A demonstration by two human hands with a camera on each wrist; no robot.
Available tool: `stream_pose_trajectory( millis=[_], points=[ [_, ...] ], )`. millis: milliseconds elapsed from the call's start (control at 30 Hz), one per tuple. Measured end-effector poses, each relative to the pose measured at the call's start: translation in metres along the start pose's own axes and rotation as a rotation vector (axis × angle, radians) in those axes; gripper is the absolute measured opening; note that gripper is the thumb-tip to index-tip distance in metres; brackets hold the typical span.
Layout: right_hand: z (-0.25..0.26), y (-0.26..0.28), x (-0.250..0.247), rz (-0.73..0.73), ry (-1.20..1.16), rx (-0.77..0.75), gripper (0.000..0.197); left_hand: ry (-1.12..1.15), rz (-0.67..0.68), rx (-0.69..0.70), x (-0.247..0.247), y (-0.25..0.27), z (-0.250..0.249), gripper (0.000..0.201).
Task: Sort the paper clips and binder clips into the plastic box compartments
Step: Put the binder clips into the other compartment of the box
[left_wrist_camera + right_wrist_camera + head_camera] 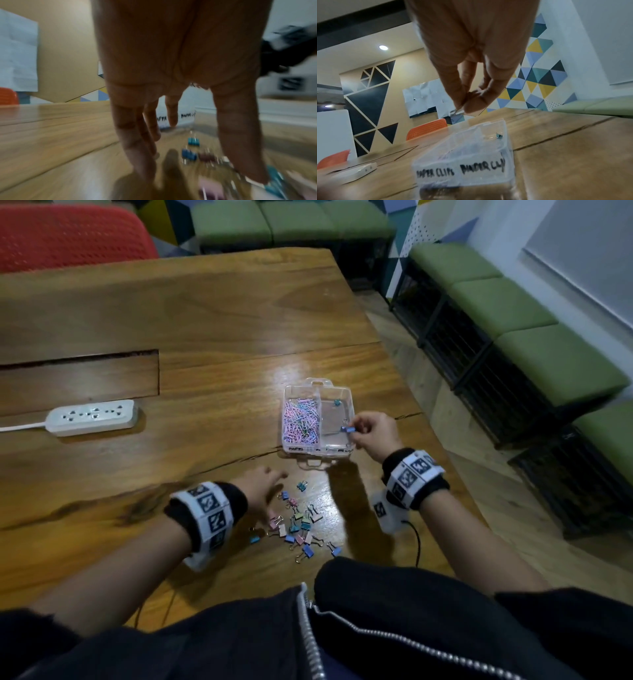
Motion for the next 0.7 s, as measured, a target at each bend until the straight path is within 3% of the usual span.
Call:
stream_pose_trajectory(
  millis=[67,133,233,333,400,500,600,700],
  points=[
    [0.007,-0.014,0.0,-0.014,-0.021,0.024,0.014,-0.077,0.047,-0.046,0.018,0.01,0.01,0.106],
    [0.005,-0.022,0.006,0.016,-0.057,0.07,0.022,-0.09,0.028,-0.055,0.029,0.013,0.014,0.105],
    [-0.003,-0.021,0.011,-0.002,-0.07,0.087,0.03,-0.064,-0.056,-0.06,0.035,0.013,0.014,0.08],
    [-0.009,-0.014,0.009,-0.018,-0.061,0.079,0.03,-0.026,-0.165,-0.043,0.033,0.015,0.011,0.044],
    [-0.007,-0.003,0.01,-0.005,-0.007,0.069,0.028,-0.05,-0.212,-0.018,0.031,0.018,0.006,0.03],
    [-0.008,0.036,0.039,0.213,0.195,0.019,0.03,-0.063,-0.252,0.01,0.03,0.02,0.001,0.019],
    [-0.045,0.097,0.096,0.527,0.517,-0.021,0.072,-0.085,-0.286,0.03,0.029,0.022,-0.004,0.022],
    [-0.072,0.118,0.118,0.527,0.674,-0.127,0.092,-0.074,-0.284,0.031,0.03,0.023,-0.009,0.024]
  ],
)
Point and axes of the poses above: each hand's wrist, its own y-axis away from the middle knuckle, its own x-axis out of the palm, z = x × y, the point moved 9 cm from there along -y, towards the middle knuckle, and after that the axes turned 7 degrees about x, right-handed, at the moved point
